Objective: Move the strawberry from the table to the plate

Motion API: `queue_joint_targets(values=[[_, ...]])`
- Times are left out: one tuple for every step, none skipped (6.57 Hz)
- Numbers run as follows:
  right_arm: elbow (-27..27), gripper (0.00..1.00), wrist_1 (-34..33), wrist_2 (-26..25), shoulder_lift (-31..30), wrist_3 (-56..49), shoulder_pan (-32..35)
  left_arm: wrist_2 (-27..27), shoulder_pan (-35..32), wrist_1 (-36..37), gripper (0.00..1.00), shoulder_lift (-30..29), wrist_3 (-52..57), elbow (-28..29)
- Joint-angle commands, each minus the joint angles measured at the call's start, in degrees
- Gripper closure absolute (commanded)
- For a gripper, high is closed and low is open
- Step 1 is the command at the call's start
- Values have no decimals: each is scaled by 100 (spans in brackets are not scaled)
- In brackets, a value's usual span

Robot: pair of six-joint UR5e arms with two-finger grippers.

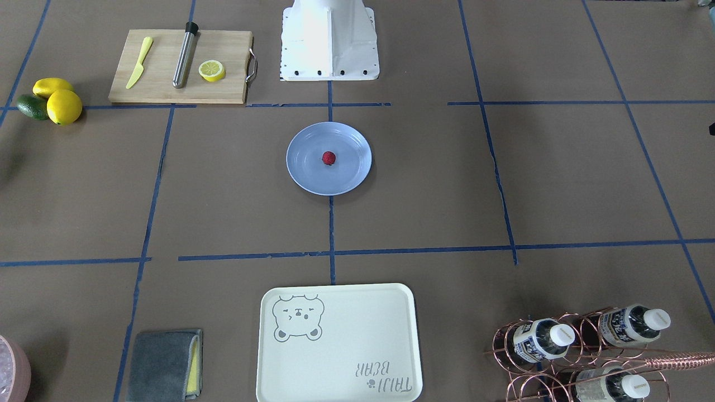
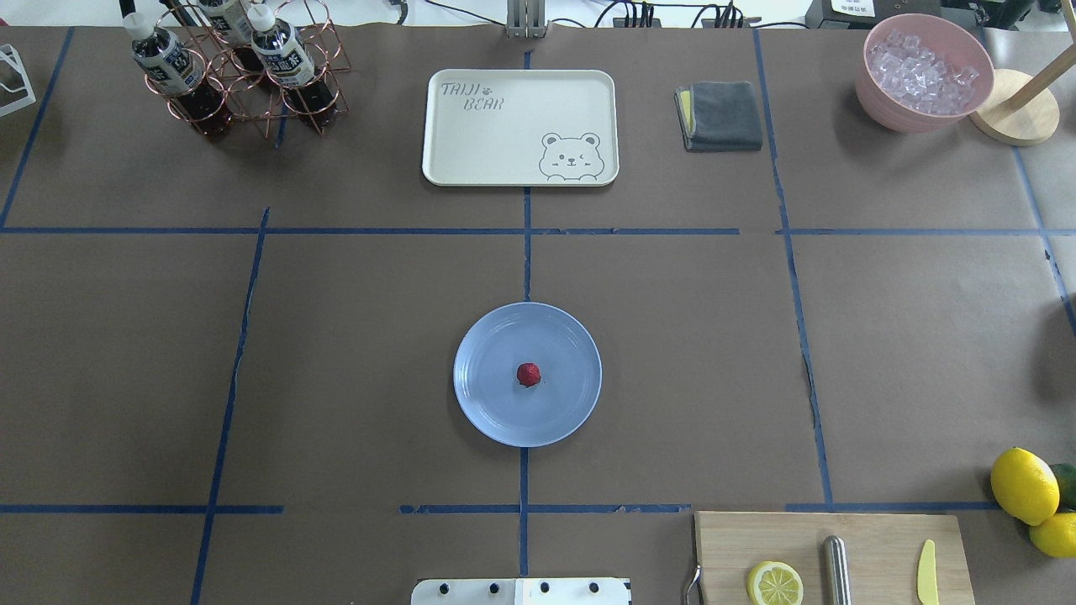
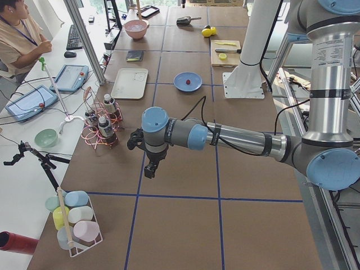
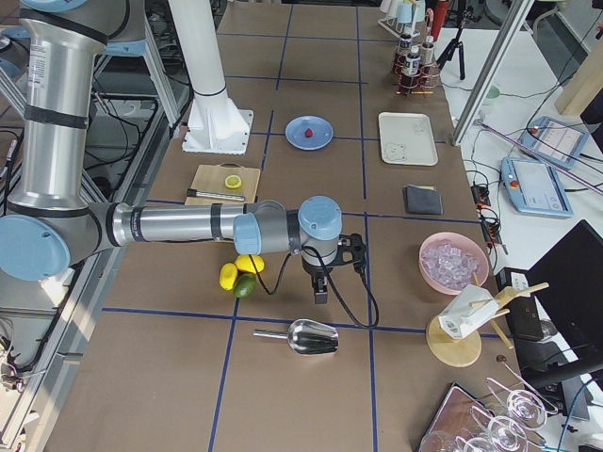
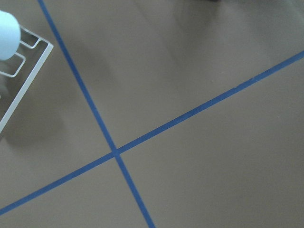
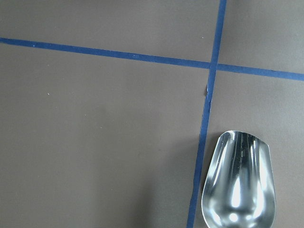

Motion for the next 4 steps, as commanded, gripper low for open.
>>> queue_joint_targets(values=[[16, 0, -117, -10, 11, 103, 42, -164, -15, 125, 0, 15, -70, 32], [16, 0, -48, -10, 19, 731, 33, -181, -24, 116, 0, 84, -131, -45], [16, 0, -47, -18, 20, 789, 33, -164, -24, 64, 0, 181, -114, -20], [-1, 0, -47, -19, 11, 799, 33, -138, -24, 63, 0, 304, -114, 6]])
